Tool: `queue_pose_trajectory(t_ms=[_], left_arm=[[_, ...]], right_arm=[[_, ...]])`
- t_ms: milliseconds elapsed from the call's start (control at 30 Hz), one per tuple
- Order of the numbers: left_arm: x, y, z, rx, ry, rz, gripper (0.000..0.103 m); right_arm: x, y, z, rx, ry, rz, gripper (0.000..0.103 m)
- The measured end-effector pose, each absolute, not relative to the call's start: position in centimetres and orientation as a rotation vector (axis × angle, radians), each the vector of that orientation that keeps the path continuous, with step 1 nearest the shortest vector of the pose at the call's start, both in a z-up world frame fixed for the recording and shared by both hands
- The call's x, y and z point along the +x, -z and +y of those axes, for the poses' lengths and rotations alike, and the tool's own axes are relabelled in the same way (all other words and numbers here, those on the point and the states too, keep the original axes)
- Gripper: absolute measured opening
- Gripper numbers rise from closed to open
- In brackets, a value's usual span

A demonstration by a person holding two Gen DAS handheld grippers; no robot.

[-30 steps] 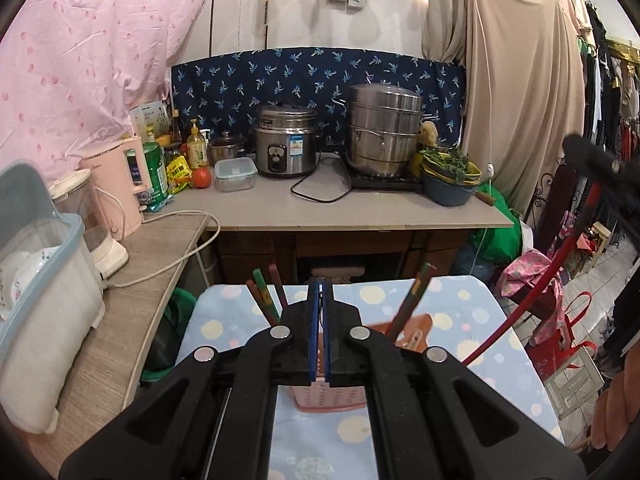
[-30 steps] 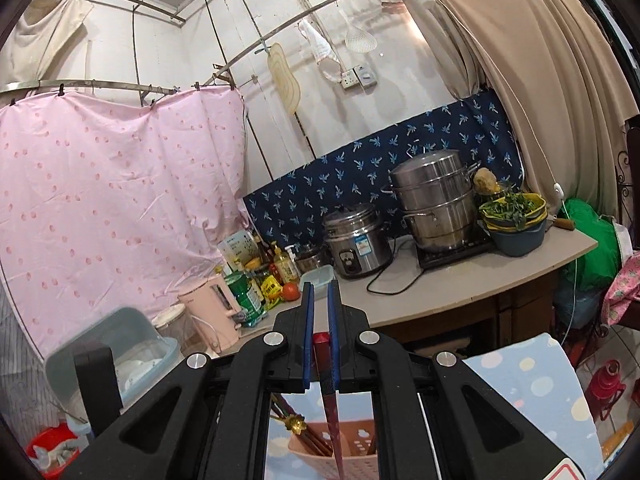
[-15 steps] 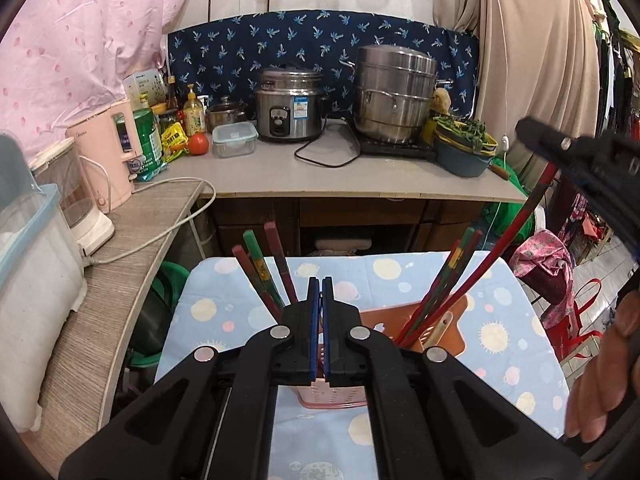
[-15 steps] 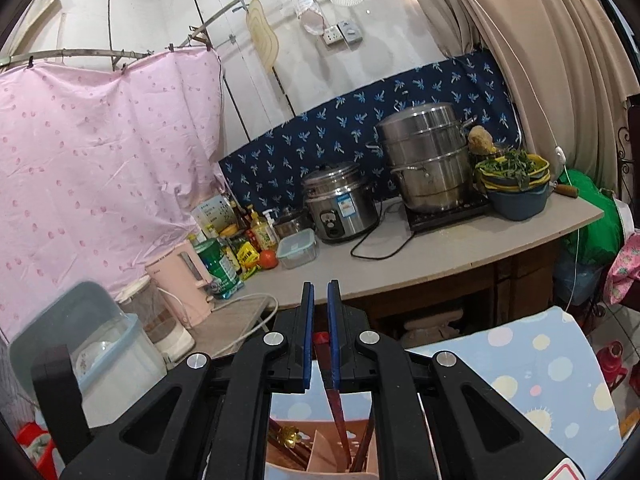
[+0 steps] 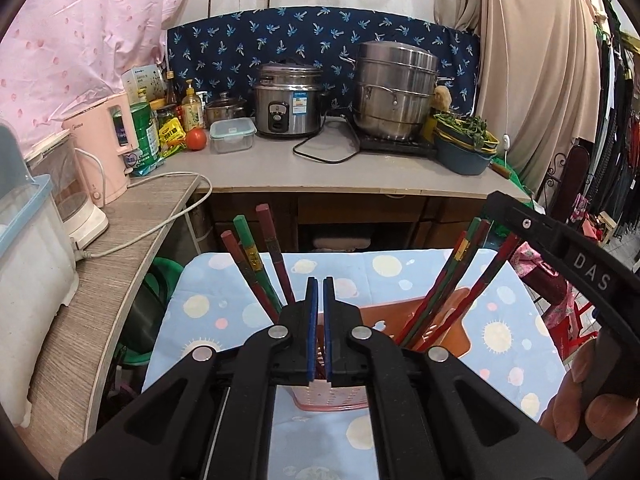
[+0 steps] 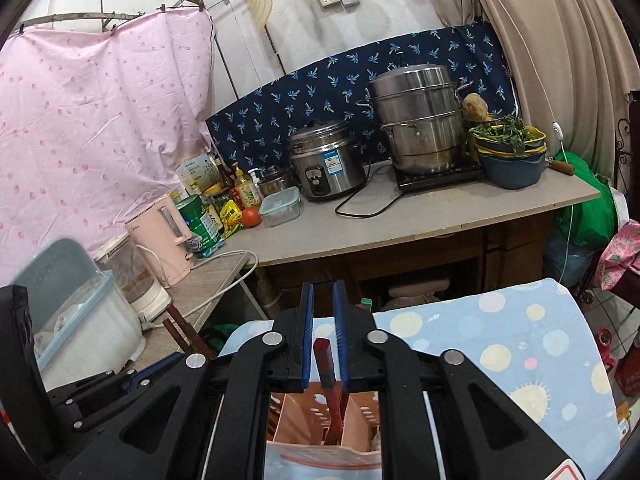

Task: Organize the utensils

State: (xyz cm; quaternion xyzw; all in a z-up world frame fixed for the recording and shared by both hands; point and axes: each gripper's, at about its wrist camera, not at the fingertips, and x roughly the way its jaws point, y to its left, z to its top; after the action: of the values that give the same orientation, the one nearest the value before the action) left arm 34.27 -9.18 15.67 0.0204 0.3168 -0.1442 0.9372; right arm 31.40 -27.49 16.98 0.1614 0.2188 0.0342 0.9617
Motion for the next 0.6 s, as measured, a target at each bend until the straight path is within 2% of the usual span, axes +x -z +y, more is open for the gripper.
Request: queue_pose_trajectory(t_ms=[67, 133, 233, 533, 600], left_arm=[[34.2, -15.8, -9.0, 0.034, 0.292, 0.650, 0.004], [34.0, -15.9, -8.8, 0.024, 0.291, 0.654, 0.015], [33.4, -16.1, -8.7, 0.026, 0.285, 0.644, 0.023], [30.3, -16.4, -8.2, 0.030, 0.269, 0.625, 0.036], [29.4, -16.3, -8.1, 0.043, 0.260, 0.620, 0.036]], right_arm=[[31.1, -17.1, -27.6, 0.322, -0.066, 0.442, 0.015], [30.7, -17.2, -27.7, 0.320, -0.064, 0.441, 0.020], [29.7, -17.2, -27.9, 0.312, -0.058, 0.441, 0.025], [25.3, -16.5, -27.4, 0.284, -0.058, 0.485, 0.032], [24.3, -16.0, -27.3, 0.283, -0.060, 0.499, 0.037]])
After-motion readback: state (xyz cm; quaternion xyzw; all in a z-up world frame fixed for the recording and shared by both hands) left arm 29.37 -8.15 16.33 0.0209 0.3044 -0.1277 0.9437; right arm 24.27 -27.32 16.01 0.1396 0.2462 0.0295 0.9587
